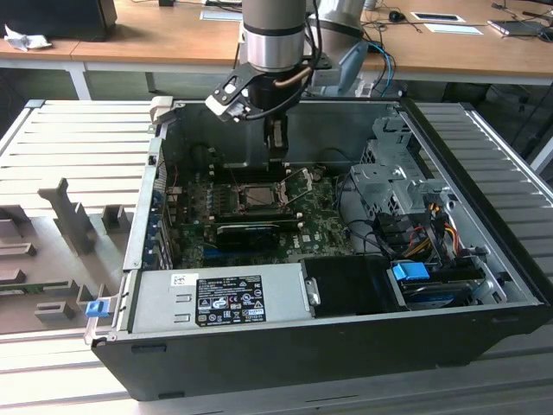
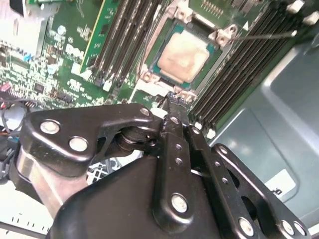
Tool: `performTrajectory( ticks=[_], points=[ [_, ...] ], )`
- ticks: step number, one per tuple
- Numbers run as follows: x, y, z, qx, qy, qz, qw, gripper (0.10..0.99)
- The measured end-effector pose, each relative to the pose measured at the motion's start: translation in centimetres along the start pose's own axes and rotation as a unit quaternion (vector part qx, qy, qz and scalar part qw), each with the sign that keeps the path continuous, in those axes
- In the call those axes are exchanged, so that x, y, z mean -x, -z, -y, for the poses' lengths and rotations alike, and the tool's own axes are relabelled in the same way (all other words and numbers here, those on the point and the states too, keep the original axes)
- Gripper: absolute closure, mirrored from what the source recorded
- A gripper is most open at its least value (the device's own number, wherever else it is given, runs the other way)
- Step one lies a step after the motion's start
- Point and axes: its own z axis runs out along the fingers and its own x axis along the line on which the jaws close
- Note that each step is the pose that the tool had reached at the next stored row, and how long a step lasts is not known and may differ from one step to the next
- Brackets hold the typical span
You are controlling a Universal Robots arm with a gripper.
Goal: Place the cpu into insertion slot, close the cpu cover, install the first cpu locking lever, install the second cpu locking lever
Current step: 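Close the cpu cover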
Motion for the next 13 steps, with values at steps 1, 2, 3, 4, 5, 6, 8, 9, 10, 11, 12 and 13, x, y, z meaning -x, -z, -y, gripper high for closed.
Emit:
performTrajectory(
  ticks=[1,2,3,4,5,6,8,9,10,11,12,13],
  points=[
    [-0.01,-0.04,-0.24,-0.0001,0.0,0.0,1.0,0.98],
    [-0.01,-0.09,-0.59,-0.0002,0.001,0.0001,1.0,0.98],
    [-0.02,-0.15,-0.95,-0.0004,0.001,0.0,1.0,0.98],
    [-0.03,-0.2,-1.24,-0.0005,0.001,0.0001,1.0,0.98],
    [-0.03,-0.27,-1.49,-0.0006,0.001,0.0001,1.0,0.98],
    [-0.03,-0.46,-1.56,-0.0007,0.001,0.0,1.0,0.98],
    [-0.02,-0.97,-1.54,-0.0006,0.002,-0.0002,1.0,0.98],
    [-0.01,-1.11,-1.53,-0.0006,0.004,-0.0005,1.0,0.98],
    [-0.01,-1.28,-1.63,-0.0016,0.006,-0.0007,1.0,0.98],
    [-0.01,-1.36,-1.77,-0.0024,0.007,-0.0008,1.0,0.98],
    [-0.01,-1.41,-2.14,-0.0032,0.009,-0.0024,1.0,0.98],
    [-0.02,-1.45,-2.44,-0.0037,0.009,-0.0043,0.9999,0.98]
  ],
)
